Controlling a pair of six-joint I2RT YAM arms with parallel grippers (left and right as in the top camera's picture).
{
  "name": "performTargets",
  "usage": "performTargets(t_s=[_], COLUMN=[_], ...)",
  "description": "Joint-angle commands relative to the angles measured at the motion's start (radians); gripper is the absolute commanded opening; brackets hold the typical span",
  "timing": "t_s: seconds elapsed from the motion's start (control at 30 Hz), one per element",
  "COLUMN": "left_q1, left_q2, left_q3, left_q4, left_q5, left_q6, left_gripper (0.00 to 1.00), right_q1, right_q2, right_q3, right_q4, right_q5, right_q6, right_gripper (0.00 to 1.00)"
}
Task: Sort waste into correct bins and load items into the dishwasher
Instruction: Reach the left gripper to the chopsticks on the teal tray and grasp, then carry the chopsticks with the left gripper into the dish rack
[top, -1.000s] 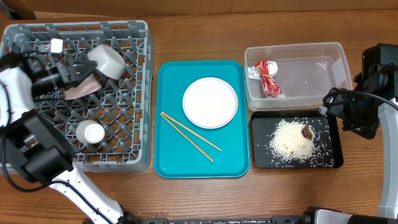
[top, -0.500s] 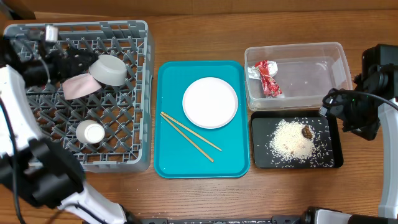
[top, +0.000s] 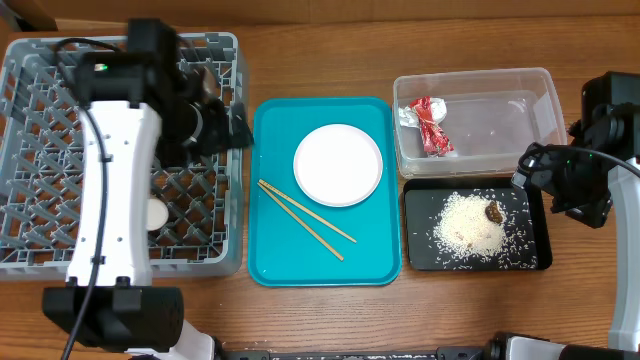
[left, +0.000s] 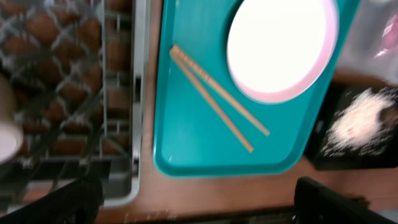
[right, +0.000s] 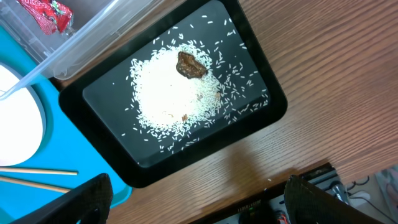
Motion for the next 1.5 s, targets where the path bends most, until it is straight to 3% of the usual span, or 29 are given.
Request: performTargets(t_s=[0.0,0.17,0.27,0.37,0.57,0.73,1.0,1.2,1.47], left_q1=[-0.09,-0.265,-0.387,-0.478,-0.564,-0.558,-0.558,-0.54,-0.513], left_q2=[-0.014,-0.122,-0.226,-0.302,-0.29,-0.185,0.018,0.153,0.181], left_q3=[-0.003,-0.127,-0.263,-0.406,-0.652,-0.777,-0.784,-0.784,-0.785], left_q4=[-0.084,-0.052,0.045,0.18,0.453,0.586,0.711,0.739,0.73], left_q5=[-0.146,-0.195,-0.28,-0.302,-0.299,-0.295,-0.287,-0.24,-0.217], left_q6=[-0.13,-0.3,-0.483,-0.591,-0.623,-0.655,-0.655,-0.654,-0.642], left_gripper=[1.0,1.0,1.0,1.0,1.0,1.0,0.93,0.73,0.36], right_q1=[-0.003,-0.003,-0.003,-0.003,-0.003,-0.003,-0.003,-0.003,-0.003], right_q2=[-0.014,-0.014,-0.014,-0.014,-0.014,-0.014,-0.014,-0.014,-0.014], right_q3=[0.025,0.025,0.025,0.025,0.025,0.025,0.025,0.025,0.025], right_q4=[0.002,0.002,0.006,0.01,0.01,0.009,0.009,0.009,0.008], right_q5=[0.007,0.007,0.007,0.006,0.006,0.006,-0.008,-0.008,-0.008], right_q6=[-0.003,-0.003,-0.003,-0.003,-0.003,-0.003,-0.004,-0.004,-0.004], right_gripper=[0.9,0.9,0.9,0.9,0.91,0.91,0.91,0.91,0.91])
